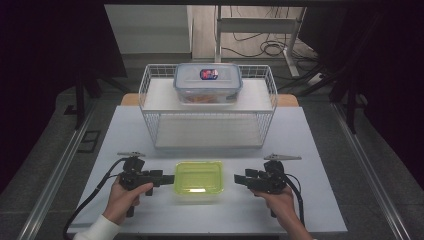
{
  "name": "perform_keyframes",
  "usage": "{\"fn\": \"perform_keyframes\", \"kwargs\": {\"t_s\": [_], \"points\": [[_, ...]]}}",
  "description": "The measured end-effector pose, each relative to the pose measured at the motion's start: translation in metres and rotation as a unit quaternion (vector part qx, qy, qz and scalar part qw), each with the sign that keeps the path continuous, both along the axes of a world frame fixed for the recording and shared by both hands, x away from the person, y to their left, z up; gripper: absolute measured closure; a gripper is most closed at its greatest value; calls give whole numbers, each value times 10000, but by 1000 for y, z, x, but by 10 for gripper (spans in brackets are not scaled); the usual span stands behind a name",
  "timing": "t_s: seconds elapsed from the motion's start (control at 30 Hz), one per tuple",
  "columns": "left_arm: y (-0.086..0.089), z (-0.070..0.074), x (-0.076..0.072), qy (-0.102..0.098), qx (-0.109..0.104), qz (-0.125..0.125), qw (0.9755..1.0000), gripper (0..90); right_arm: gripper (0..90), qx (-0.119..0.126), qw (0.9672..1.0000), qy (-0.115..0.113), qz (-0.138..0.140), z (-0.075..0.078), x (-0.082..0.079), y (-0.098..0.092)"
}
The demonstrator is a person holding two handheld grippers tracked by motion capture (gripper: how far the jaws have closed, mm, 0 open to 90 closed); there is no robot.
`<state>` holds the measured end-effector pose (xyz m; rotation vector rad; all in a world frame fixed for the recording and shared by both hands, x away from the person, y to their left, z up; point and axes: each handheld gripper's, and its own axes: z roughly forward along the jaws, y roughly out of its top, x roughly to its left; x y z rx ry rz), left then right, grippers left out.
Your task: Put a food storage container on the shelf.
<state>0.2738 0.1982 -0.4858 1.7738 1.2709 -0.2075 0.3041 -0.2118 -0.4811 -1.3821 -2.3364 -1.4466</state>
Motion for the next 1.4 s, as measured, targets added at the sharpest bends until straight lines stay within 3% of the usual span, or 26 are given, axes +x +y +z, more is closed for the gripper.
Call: {"fn": "perform_keyframes", "kwargs": {"t_s": [0.1, 0.13, 0.33, 0.53, 0.7, 0.93, 1.1, 1.13, 1.17, 1.23, 1.4], "points": [[2, -6, 6, 194, -354, 54, 9992, 269, 348, -44, 10000, 53, 51, -1, 3, 8], [4, -8, 9, 248, -383, 110, 9989, 270, 353, -45, 9999, 84, 76, -1, 5, 11], [9, -18, 18, 343, -323, 173, 9987, 304, 389, 70, 9992, 375, 101, -2, 13, 25], [3, -27, 24, 586, -447, 6, 9973, 373, 420, 229, 9975, 665, 76, -11, 26, 32], [4, -28, 24, 648, -545, -49, 9964, 437, 460, 318, 9953, 900, 151, -21, 32, 37], [6, -40, 27, 961, -756, -21, 9925, 516, 510, 370, 9924, 1142, 260, -30, 35, 47], [4, -47, 28, 1069, -875, -116, 9903, 582, 591, 420, 9904, 1283, 305, -34, 37, 48], [1, -49, 28, 1110, -966, -195, 9889, 599, 610, 446, 9896, 1325, 335, -34, 37, 49], [1, -49, 28, 1122, -996, -213, 9885, 657, 645, 472, 9883, 1408, 356, -35, 37, 49], [0, -50, 27, 1106, -927, -175, 9894, 731, 712, 431, 9876, 1468, 359, -36, 37, 49], [2, -46, 25, 1045, -1048, -151, 9889, 776, 779, 751, 9831, 1642, 296, -35, 36, 43]]}}
